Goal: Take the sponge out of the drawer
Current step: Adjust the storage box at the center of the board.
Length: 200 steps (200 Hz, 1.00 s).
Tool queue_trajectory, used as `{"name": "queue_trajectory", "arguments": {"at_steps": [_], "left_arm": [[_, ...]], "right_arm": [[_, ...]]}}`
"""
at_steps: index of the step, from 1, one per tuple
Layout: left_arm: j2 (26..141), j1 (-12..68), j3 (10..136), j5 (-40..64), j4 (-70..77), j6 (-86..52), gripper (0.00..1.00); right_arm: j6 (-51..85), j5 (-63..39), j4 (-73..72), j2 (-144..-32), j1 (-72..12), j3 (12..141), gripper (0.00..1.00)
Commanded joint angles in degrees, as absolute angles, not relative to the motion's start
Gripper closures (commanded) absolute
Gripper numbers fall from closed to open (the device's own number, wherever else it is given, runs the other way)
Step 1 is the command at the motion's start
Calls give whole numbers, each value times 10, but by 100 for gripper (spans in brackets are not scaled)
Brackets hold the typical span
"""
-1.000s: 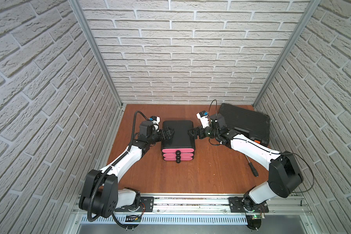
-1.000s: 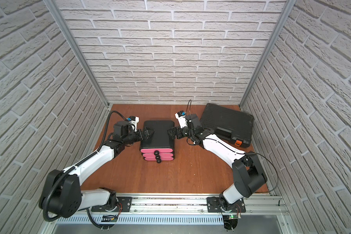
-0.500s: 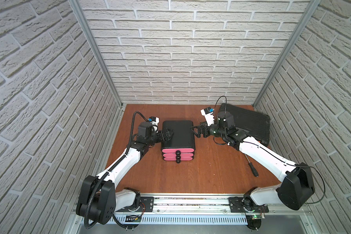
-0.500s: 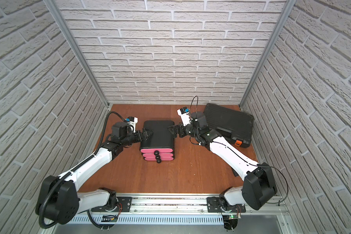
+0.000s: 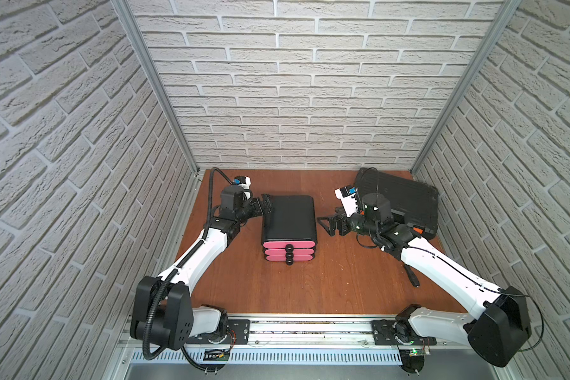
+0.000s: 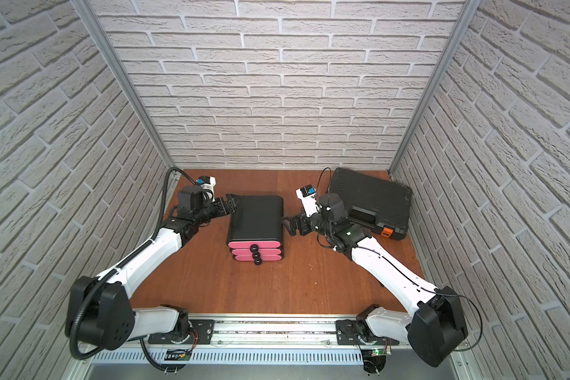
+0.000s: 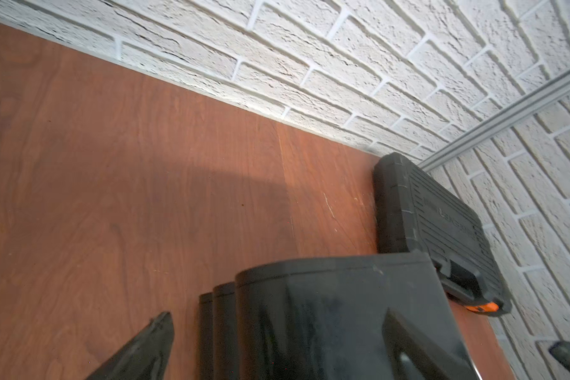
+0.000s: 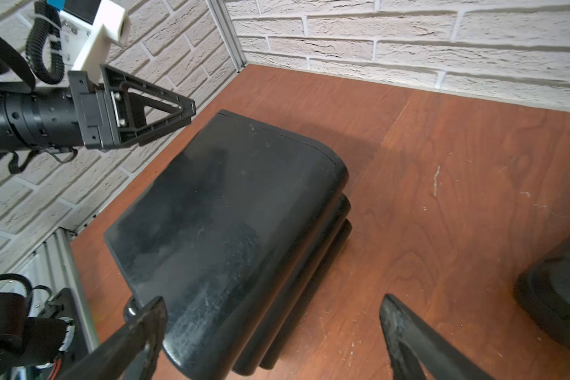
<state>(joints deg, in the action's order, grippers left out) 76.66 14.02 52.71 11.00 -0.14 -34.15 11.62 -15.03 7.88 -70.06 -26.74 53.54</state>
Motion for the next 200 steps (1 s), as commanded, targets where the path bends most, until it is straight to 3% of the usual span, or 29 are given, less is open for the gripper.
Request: {"name": "queue_trajectory", "arguments": {"at_steps": [1, 30, 94, 200], "left_arm": [[797, 130, 538, 50, 28, -347, 2], [811, 128, 529, 18, 81, -383, 2], [790, 144, 493, -107, 153, -449, 2], [890, 159, 618, -95, 105, -411, 2]], "right_arm": [[89, -108, 36, -692, -267, 520, 0], [61, -59, 35, -693, -267, 501, 0], [54, -51, 12, -703, -267, 478, 0], [51, 15, 0, -703, -264, 466, 1]]}}
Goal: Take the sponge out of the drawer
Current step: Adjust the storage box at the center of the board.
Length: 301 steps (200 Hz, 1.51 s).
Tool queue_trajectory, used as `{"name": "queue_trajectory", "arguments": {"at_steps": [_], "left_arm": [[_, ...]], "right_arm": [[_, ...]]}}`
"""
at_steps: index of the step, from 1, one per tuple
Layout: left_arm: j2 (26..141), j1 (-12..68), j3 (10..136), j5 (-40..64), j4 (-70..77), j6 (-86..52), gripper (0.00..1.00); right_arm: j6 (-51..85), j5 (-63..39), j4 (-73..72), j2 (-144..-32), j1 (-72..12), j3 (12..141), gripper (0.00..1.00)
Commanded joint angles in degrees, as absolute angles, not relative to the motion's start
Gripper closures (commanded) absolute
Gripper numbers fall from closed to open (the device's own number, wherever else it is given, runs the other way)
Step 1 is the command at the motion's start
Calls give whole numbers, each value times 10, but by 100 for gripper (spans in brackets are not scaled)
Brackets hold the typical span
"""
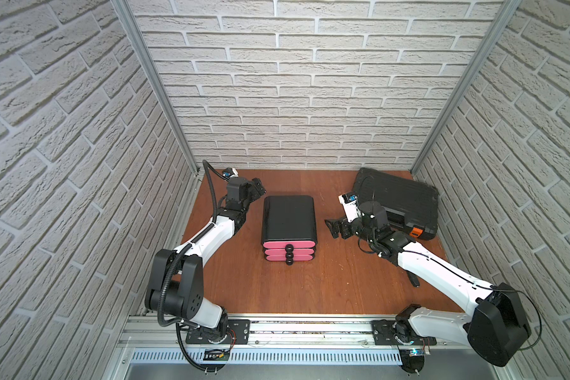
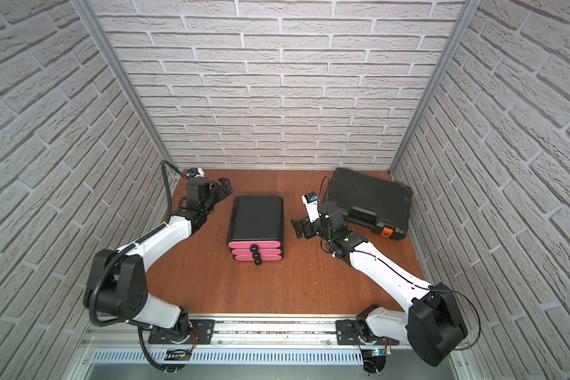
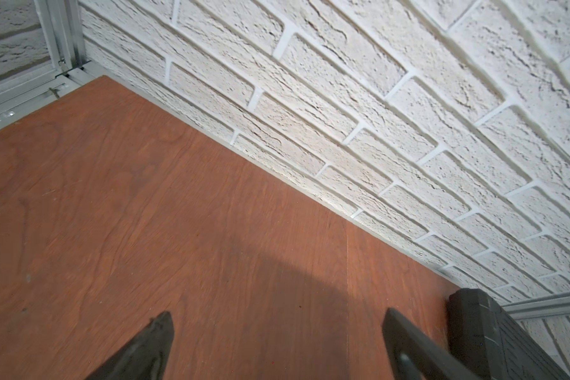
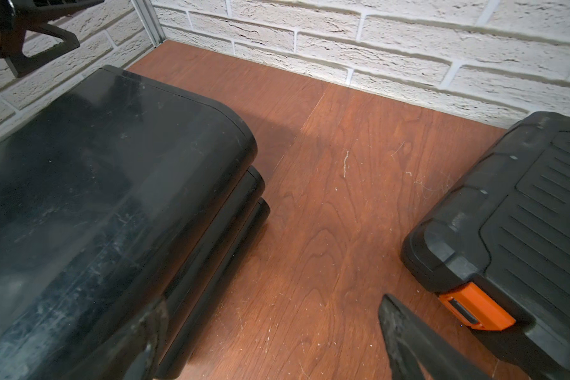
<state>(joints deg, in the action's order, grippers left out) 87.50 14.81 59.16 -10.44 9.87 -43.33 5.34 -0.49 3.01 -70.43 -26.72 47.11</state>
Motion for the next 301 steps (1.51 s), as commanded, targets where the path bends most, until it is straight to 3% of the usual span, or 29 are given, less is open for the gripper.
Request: {"name": "queue_trajectory", "arguments": {"at_steps": [1, 70, 124, 157, 213, 301], "left_arm": [[891, 159, 619, -94, 105, -410, 2], [899, 161, 654, -34, 61, -356, 2], [969, 121, 796, 46, -93, -256, 2], [981, 114, 817, 71, -120, -197, 2], [996, 40, 785, 220, -54, -247, 2], [1053, 17, 820, 334, -69, -219, 2]], "right_arm": [[51, 15, 1, -703, -264, 466, 1], [62, 22, 12, -716, -260, 481, 1], [94, -24, 34, -724, -258, 511, 2], [148, -35, 25, -685, -258, 496, 2], [233, -30, 49, -597, -258, 459, 2], [286, -49, 100, -444, -280, 362, 3]]}}
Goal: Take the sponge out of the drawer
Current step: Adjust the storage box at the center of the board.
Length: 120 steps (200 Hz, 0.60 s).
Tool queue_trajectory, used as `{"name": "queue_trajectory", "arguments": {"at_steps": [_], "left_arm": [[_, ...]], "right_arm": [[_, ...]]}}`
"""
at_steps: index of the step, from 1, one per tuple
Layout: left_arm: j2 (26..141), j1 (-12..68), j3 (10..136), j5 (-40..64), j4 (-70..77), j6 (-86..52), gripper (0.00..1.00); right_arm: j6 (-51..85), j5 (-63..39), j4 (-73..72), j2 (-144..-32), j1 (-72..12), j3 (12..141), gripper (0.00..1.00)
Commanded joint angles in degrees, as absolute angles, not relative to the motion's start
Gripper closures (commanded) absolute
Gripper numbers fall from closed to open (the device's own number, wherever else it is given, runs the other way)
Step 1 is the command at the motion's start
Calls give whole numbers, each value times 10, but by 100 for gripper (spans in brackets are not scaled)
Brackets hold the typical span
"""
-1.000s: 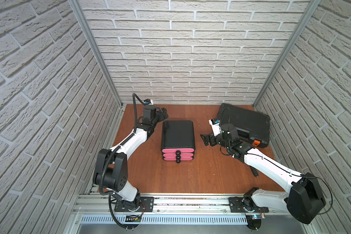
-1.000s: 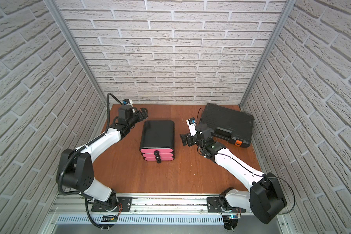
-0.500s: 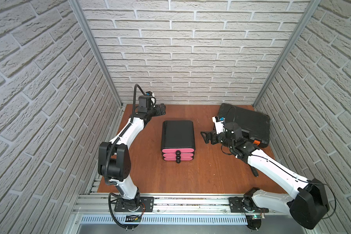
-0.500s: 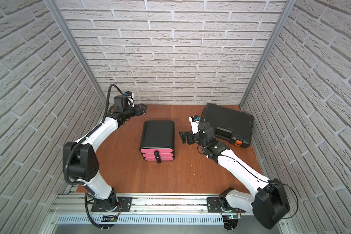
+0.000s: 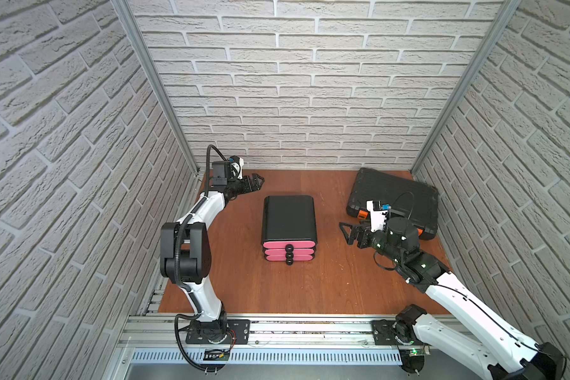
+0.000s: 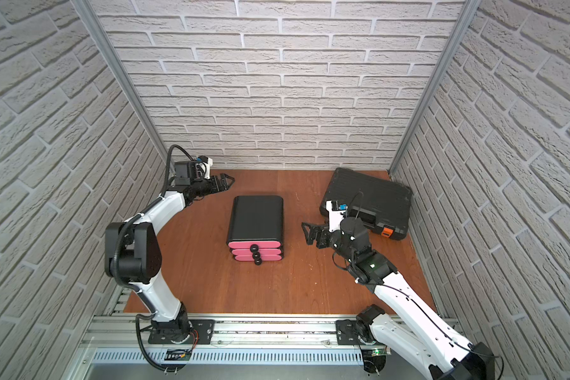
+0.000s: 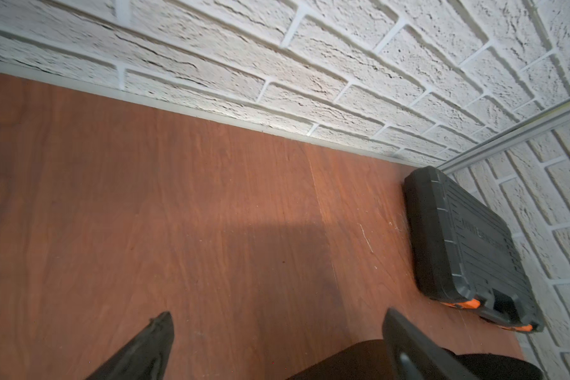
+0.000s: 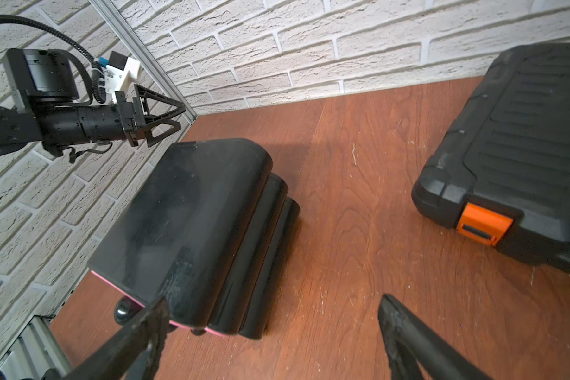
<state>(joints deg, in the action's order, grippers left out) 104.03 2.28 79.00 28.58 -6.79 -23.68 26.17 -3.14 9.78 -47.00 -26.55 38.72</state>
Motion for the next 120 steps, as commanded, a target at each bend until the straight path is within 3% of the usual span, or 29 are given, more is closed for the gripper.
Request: {"name": "queue_trajectory", "arguments": {"at_steps": [1, 75, 120], "left_arm": [[1053, 17, 821, 335, -69, -219, 2], [1098, 7, 876, 377, -139, -179, 2], [1145, 15, 931, 473, -149, -181, 2]], "right_arm": [[287, -49, 100, -442, -281, 360, 3], [304, -43, 149, -360, -370, 290, 4], [332, -42, 50, -471, -406, 263, 4]]}}
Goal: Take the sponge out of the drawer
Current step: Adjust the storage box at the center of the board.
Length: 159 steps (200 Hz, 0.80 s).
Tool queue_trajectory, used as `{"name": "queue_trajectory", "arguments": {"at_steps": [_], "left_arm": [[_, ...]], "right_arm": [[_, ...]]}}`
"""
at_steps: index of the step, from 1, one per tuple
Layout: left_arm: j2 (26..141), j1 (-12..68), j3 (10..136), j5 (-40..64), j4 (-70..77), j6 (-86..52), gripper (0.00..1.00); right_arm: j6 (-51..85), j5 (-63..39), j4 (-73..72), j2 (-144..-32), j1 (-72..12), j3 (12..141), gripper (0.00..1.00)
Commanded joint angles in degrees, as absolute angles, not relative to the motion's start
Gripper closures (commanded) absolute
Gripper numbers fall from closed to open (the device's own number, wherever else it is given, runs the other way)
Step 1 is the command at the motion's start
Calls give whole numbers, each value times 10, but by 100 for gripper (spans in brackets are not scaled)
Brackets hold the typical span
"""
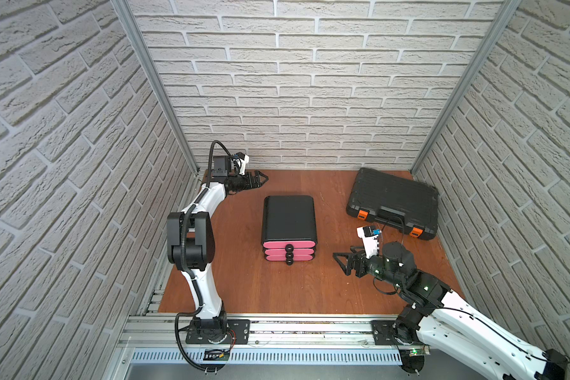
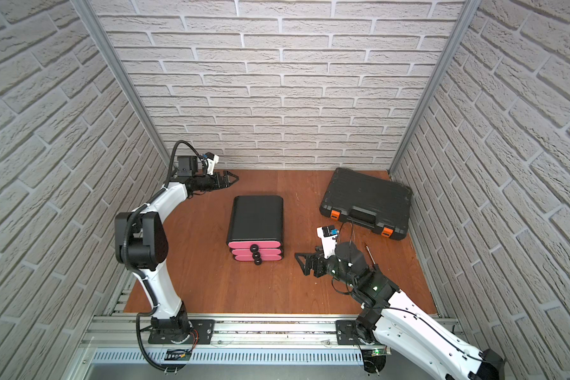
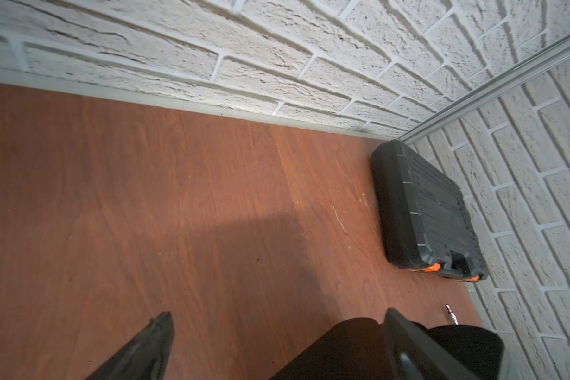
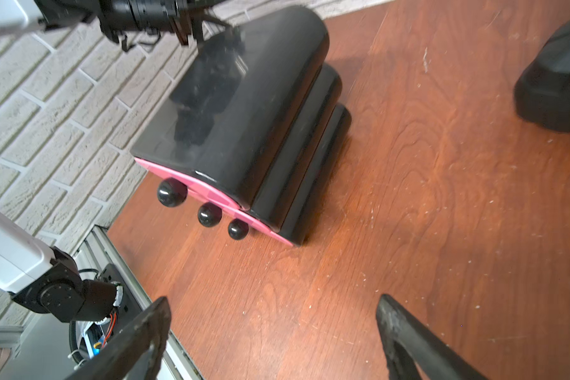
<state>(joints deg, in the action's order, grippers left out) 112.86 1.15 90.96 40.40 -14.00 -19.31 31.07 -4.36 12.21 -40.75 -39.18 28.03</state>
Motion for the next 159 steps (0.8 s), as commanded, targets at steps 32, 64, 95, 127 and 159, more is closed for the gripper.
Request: {"name": "queue_trajectory", "arguments": {"at_steps": [32, 64, 95, 127, 159], "left_arm": [[1147, 39, 919, 506, -155, -164, 2], [1142, 68, 892, 528, -129, -172, 2], [1138, 83, 884, 509, -143, -160, 2], [1121, 81, 856, 506, -122, -166, 2], [1110, 81, 837, 506, -116, -164, 2]], "right_arm": [[326, -32, -31, -587, -436, 285, 5], [306, -30, -55, -646, -453, 317, 5], [298, -25, -71, -680, -452, 334, 4], [287, -4, -78, -710, -453, 354, 3], [267, 8, -67, -743, -452, 388, 3]]}}
